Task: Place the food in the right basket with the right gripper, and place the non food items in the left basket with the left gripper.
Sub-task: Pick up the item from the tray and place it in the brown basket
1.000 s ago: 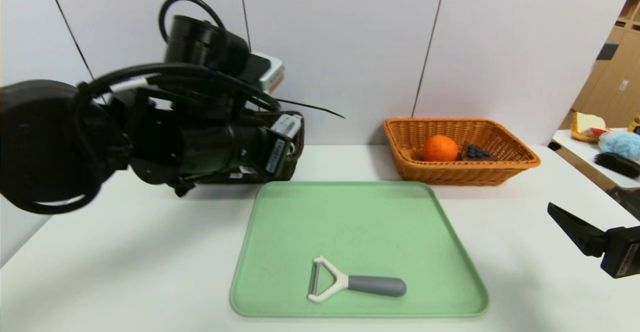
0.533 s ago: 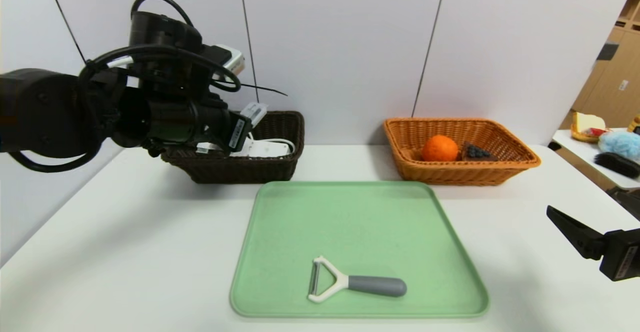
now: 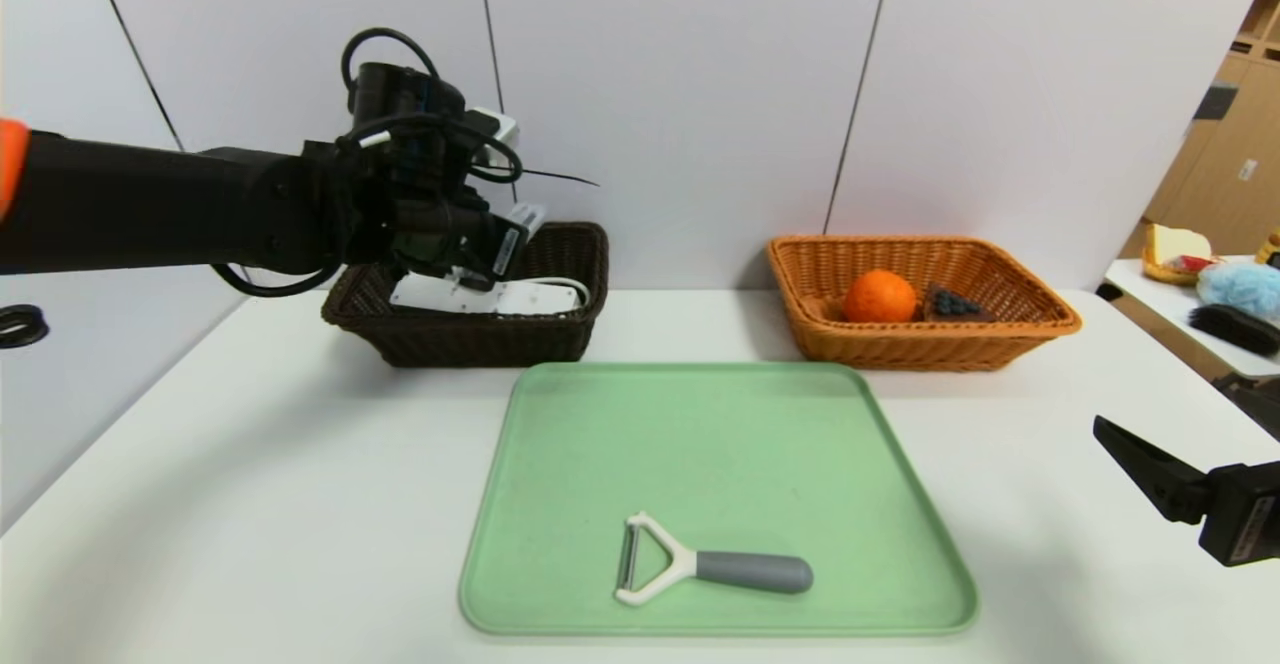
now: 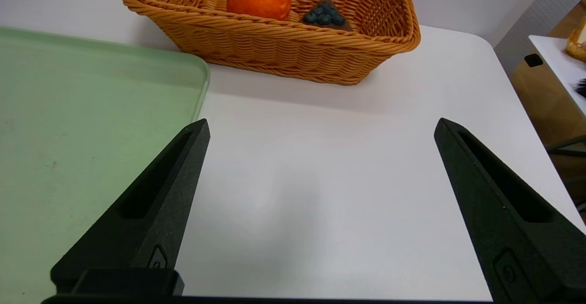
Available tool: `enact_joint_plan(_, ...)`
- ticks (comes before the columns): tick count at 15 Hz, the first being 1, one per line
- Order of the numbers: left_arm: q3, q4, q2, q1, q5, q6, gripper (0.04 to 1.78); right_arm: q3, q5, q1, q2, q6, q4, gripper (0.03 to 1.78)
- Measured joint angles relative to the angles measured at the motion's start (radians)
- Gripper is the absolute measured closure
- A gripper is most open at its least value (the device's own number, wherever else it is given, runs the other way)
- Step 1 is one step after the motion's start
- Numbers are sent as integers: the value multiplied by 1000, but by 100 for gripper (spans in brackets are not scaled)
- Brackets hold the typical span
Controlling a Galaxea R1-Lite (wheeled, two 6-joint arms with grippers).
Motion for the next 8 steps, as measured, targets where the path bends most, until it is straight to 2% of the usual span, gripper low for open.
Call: enact_joint_plan(8,-82,-71,158,46,-2,24,128,10,0,0,3,-1,0,11)
